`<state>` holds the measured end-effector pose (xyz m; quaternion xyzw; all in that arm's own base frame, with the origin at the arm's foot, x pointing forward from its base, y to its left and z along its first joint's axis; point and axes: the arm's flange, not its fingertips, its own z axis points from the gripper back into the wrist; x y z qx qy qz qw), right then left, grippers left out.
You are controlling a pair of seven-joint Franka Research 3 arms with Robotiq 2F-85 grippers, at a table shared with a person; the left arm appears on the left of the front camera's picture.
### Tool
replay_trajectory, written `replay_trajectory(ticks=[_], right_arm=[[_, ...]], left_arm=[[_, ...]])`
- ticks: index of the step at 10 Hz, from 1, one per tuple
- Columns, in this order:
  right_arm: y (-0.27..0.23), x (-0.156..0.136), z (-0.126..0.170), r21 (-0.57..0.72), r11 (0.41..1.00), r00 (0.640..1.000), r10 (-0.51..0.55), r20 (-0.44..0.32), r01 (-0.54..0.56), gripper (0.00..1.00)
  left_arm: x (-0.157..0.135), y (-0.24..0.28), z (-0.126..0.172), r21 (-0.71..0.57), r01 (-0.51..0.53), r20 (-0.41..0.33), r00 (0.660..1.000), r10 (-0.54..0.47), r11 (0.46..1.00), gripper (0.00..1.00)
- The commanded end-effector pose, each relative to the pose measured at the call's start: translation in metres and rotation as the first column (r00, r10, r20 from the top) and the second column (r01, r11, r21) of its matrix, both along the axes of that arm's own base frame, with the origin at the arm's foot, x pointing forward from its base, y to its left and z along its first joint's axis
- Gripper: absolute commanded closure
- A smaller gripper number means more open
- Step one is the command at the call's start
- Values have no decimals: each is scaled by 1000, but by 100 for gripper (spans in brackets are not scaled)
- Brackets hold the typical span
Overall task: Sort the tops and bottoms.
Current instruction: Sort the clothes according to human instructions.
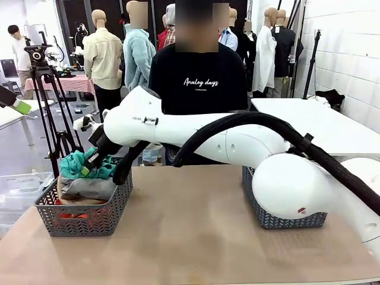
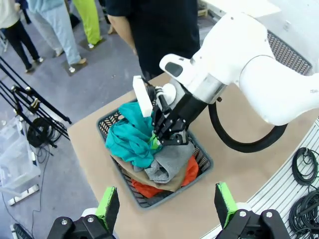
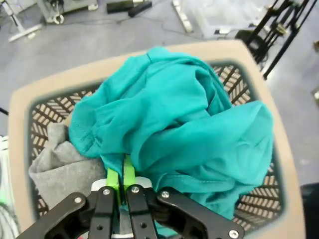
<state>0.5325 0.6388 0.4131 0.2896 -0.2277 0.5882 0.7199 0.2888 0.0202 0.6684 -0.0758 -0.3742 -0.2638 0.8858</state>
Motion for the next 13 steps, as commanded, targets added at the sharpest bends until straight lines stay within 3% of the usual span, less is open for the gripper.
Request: replay_trajectory(ticks=[1, 3, 8, 9, 13], right_arm=[[23, 24, 3, 4, 1000, 999, -5, -44, 5, 100], [15, 25, 11, 1, 1000, 999, -14, -53, 14, 100], [-4, 9, 50, 2, 998, 996, -59, -68, 59, 7], [-9, 6, 57, 11, 998, 996, -66, -64, 67, 0], [-24, -2, 81, 32, 994, 993, -106, -58, 108, 0]], left_arm=[[0, 1, 2, 11, 0, -5, 1000, 0, 1000, 0], [0, 1, 2, 11, 0, -5, 1000, 0, 1000, 0], [0, 1, 2, 11, 0, -5, 1000, 0, 1000, 0], [0, 1, 2, 11, 0, -5, 1000, 0, 1000, 0], [0, 1, 2, 11, 0, -5, 1000, 0, 1000, 0]])
